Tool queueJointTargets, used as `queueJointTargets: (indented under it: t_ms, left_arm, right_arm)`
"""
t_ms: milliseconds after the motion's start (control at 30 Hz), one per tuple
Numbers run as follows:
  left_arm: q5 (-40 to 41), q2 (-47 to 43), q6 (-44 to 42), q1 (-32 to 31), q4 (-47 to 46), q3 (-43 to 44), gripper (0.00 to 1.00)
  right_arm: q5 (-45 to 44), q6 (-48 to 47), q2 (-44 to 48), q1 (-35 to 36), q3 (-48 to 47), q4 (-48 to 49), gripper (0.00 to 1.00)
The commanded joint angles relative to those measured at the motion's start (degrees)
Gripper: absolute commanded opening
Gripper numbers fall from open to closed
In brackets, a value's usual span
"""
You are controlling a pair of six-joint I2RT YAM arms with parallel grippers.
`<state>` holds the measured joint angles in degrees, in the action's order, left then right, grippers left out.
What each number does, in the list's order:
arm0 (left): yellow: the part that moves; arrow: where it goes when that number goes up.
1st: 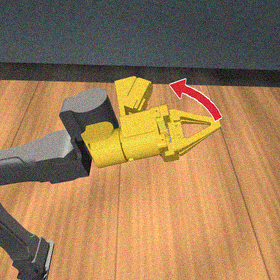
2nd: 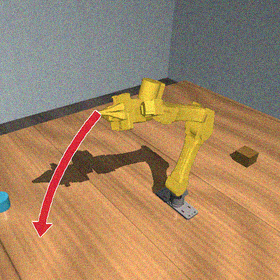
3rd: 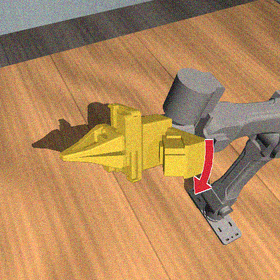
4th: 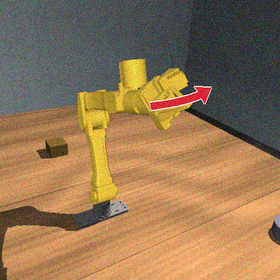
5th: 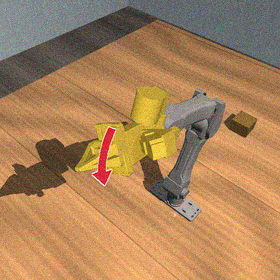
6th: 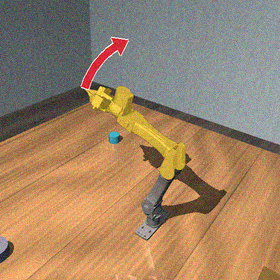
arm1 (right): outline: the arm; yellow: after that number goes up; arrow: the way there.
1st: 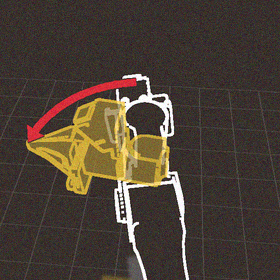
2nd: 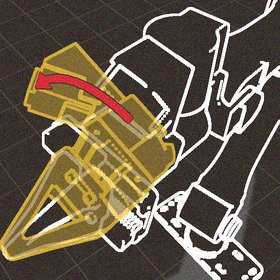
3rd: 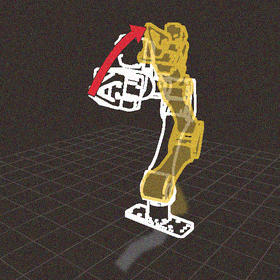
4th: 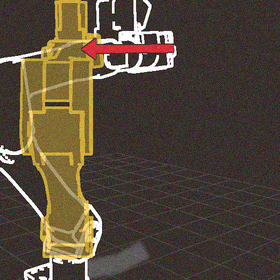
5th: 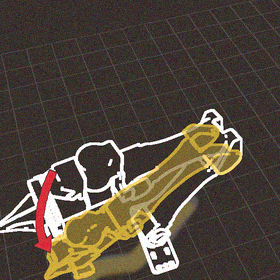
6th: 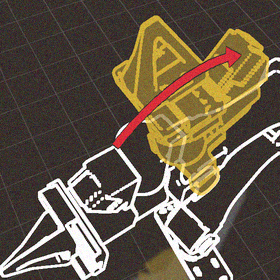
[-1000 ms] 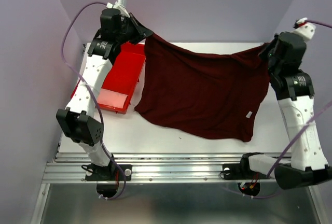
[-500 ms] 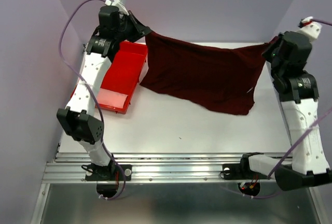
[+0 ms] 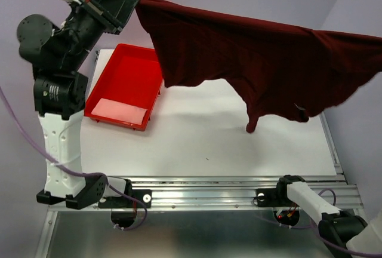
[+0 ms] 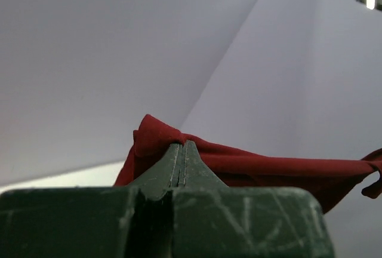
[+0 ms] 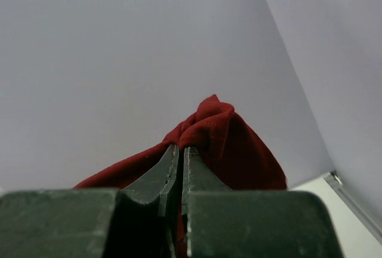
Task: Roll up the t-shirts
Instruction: Flatten out the T-shirt at the center of the board.
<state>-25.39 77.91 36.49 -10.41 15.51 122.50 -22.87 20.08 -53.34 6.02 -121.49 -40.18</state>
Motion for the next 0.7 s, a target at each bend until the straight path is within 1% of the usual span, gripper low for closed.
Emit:
queueJointTargets:
  t_ms: [0, 167, 267, 333, 433, 467, 533, 567, 667]
  left_arm:
    - [3.0, -4.0, -2.1, 1.4, -2.5, 3.5, 0.00]
    - [5.5, -8.3, -4.1, 1.4, -1.2, 5.3, 0.00]
    - [6.6, -8.6, -5.6, 1.4, 0.0, 6.2, 0.00]
    - [7.0, -8.2, -6.1, 1.4, -0.2, 5.2, 0.00]
    - [6.0, -6.7, -5.6, 1.4, -1.6, 0.6, 0.00]
    - [4.6, -6.2, -4.9, 1.4, -2.4, -3.1, 0.00]
    - [3.7, -3.8, -4.6, 1.4, -4.3, -8.3, 0.00]
    - [3.0, -2.8, -4.6, 1.1, -4.7, -9.9, 0.00]
    - [3.5, 2.6, -5.5, -1.1, -6.3, -14.5, 0.00]
  right_arm:
    - [1.2, -2.0, 0.4, -0.3, -5.1, -2.0, 0.01]
    - [1.3, -0.7, 3.3, -0.3, -6.1, -4.1, 0.01]
    - [0.1, 0.2, 3.9, -0.3, -6.5, -6.1, 0.01]
    - [-2.3, 0.8, 3.9, -0.3, -6.1, -8.8, 0.01]
    - [-7.5, 1.5, 3.5, -0.3, -2.4, -12.4, 0.01]
    - [-10.8, 1.8, 3.1, -0.3, 0.3, -14.8, 0.01]
    - [-13.8, 3.6, 2.8, -0.3, 4.0, -16.9, 0.01]
    - [-15.8, 4.1, 2.9, -0.3, 9.1, -17.9, 0.01]
    - [-18.0, 5.7, 2.8, -0.3, 16.9, -18.8, 0.01]
